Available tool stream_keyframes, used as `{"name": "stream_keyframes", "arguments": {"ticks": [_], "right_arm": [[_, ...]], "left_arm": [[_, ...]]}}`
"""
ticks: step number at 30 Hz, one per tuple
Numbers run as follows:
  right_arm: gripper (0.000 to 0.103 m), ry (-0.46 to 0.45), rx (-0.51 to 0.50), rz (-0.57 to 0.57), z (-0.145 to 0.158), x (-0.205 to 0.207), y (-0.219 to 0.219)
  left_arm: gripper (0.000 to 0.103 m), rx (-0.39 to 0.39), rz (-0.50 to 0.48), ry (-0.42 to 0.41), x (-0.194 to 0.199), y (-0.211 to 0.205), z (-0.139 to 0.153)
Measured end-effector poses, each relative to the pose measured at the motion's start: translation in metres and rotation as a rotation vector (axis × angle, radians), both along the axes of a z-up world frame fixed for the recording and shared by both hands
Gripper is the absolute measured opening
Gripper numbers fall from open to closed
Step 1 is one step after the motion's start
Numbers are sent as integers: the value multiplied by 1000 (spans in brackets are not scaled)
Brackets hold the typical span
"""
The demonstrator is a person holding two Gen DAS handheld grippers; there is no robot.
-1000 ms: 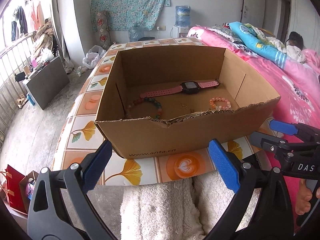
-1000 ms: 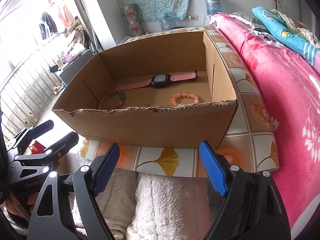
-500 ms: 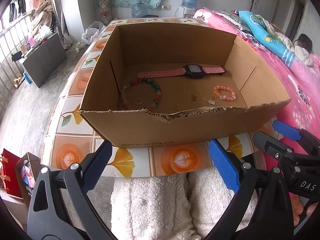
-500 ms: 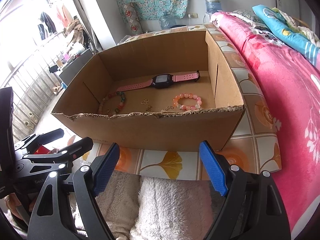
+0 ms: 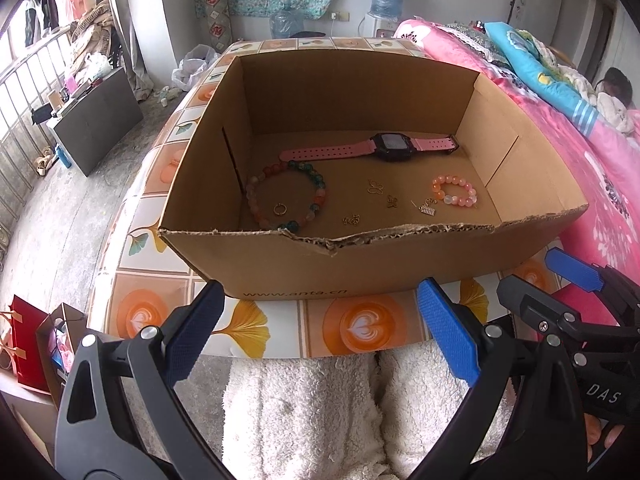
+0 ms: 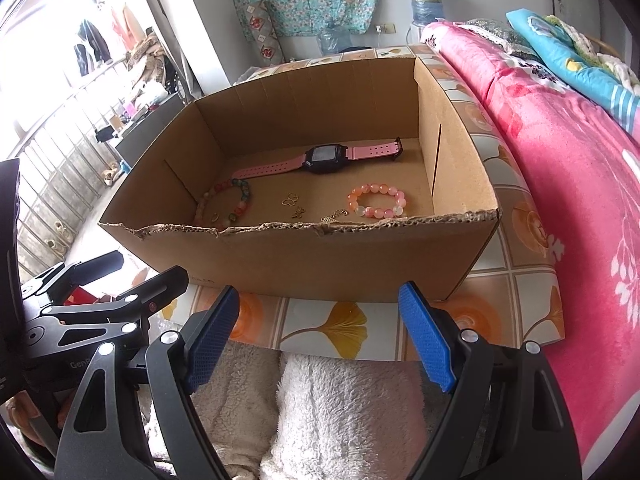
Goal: Organize jewelry
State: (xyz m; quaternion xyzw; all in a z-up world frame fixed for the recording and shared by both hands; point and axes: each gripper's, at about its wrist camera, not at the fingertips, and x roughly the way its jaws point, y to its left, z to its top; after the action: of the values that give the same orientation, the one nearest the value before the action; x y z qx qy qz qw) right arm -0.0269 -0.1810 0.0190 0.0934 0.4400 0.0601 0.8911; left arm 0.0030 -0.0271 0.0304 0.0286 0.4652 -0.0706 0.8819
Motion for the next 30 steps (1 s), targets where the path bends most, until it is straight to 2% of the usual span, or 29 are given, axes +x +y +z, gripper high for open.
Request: {"name": "stream_keyframes", "arguments": {"ticks": [30], "right_arm": [[80, 17, -10, -15, 0, 3, 5]], "left_arm": [[93, -1, 30, -3, 0, 6, 2]]}}
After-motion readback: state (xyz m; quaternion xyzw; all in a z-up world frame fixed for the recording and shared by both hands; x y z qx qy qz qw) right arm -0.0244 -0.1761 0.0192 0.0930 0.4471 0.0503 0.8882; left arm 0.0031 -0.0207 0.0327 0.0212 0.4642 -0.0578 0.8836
